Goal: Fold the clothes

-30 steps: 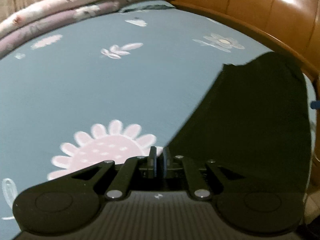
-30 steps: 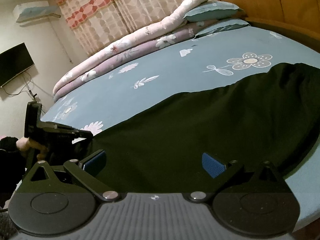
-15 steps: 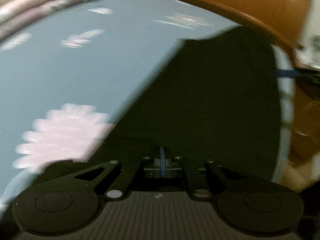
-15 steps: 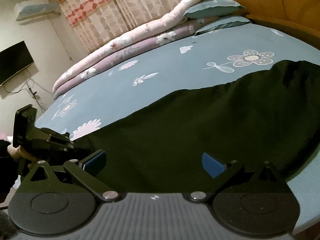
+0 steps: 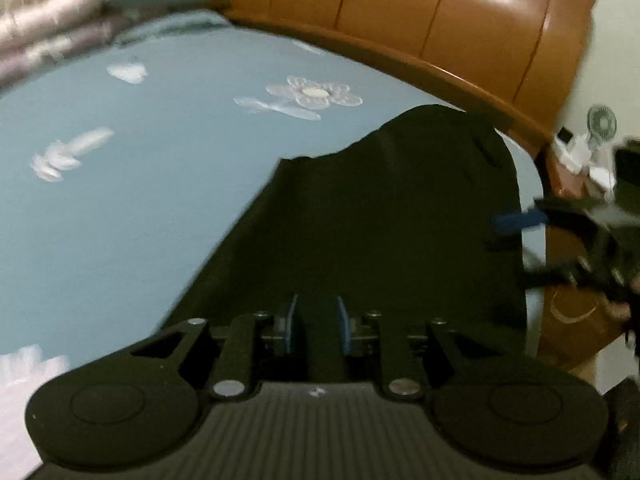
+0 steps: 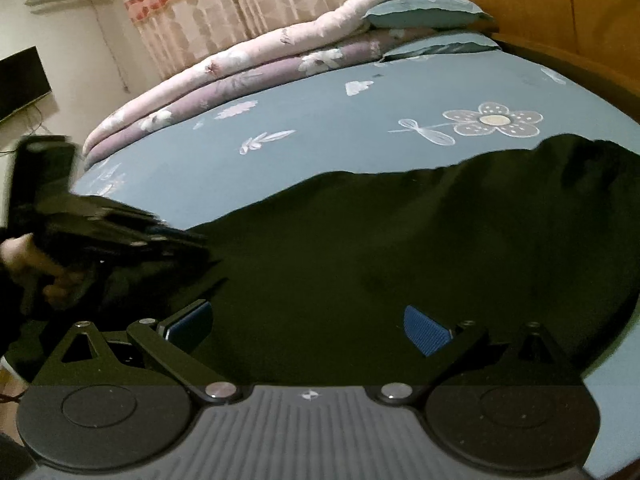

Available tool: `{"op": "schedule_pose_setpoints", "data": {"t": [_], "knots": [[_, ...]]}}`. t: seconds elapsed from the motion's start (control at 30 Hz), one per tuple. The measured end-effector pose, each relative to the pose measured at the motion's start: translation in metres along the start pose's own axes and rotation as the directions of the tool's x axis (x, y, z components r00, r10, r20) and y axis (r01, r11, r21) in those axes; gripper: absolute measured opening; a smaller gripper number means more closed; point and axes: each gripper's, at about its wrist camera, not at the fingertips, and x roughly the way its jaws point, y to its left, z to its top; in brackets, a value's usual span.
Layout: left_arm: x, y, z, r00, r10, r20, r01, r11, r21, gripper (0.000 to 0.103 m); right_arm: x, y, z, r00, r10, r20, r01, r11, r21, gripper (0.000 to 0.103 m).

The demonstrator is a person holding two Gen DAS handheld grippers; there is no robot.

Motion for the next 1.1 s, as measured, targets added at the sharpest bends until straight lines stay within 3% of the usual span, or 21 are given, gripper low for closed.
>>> {"op": "schedule_pose_setpoints", "data": {"t": [0.03,0.1,0.17,0.27,0.37,0.47,0.57,0.67,0.77,0.87,0.97,1.1], "knots": [[0.008,0.004,0.001,1.0,0.027,0.003,-0.027,1.0,-0.002,0.024,-0.002,-0.002,-0.001,1.0,-0.003,0.002,0.003,1.0,0.005,0.103],[0.014,0.01,-0.003,0.992,0.118,0.037,-0.118,0.993,0.009,0.006,-0.006,-0.008,-0.004,1.0,-0.011,0.005,0.011,1.0,0.017,0.103],[0.011,0.019,-0.002,0.989,0.139,0.043,-0.136,0.988,-0.07,0.006,-0.009,-0.015,-0.005,1.0,-0.018,0.007,0.018,0.999,0.032,0.103],[0.004,0.018,0.004,0.977,0.211,0.038,-0.208,0.976,-0.066,0.006,-0.011,-0.028,-0.006,1.0,-0.026,0.009,0.025,0.998,0.058,0.103],[-0.001,0.015,0.02,0.982,0.183,0.039,-0.179,0.981,-0.078,0.009,-0.008,-0.031,-0.002,1.0,-0.015,0.02,0.014,0.998,0.062,0.103],[0.004,0.005,0.029,0.993,0.089,0.08,-0.086,0.996,-0.037,0.021,-0.005,-0.029,0.003,1.0,0.001,0.029,-0.002,0.999,0.038,0.103],[0.026,-0.002,0.038,0.998,0.022,0.064,-0.021,0.999,-0.029,0.024,0.003,-0.029,0.002,1.0,-0.013,0.01,0.013,1.0,0.014,0.103],[0.051,0.006,0.041,0.998,0.047,0.052,-0.044,0.997,-0.061,0.023,0.013,-0.031,-0.002,0.999,-0.043,-0.02,0.043,0.999,-0.012,0.103],[0.049,0.014,0.042,0.998,0.04,0.057,-0.033,0.991,-0.126,0.022,0.01,-0.028,-0.014,0.993,-0.11,-0.051,0.105,0.99,-0.096,0.103],[0.047,0.005,0.053,0.997,0.05,0.054,-0.045,0.995,-0.086,0.022,0.005,-0.023,-0.02,0.987,-0.147,-0.059,0.137,0.98,-0.144,0.103],[0.053,-0.007,0.072,0.996,0.007,0.088,-0.004,0.999,-0.036,0.027,0.003,-0.024,-0.013,0.989,-0.144,-0.012,0.141,0.981,-0.135,0.103],[0.082,-0.004,0.086,0.997,0.006,0.077,-0.002,0.998,-0.056,0.03,0.015,-0.03,-0.001,0.985,-0.171,0.011,0.171,0.975,-0.143,0.103]]}}
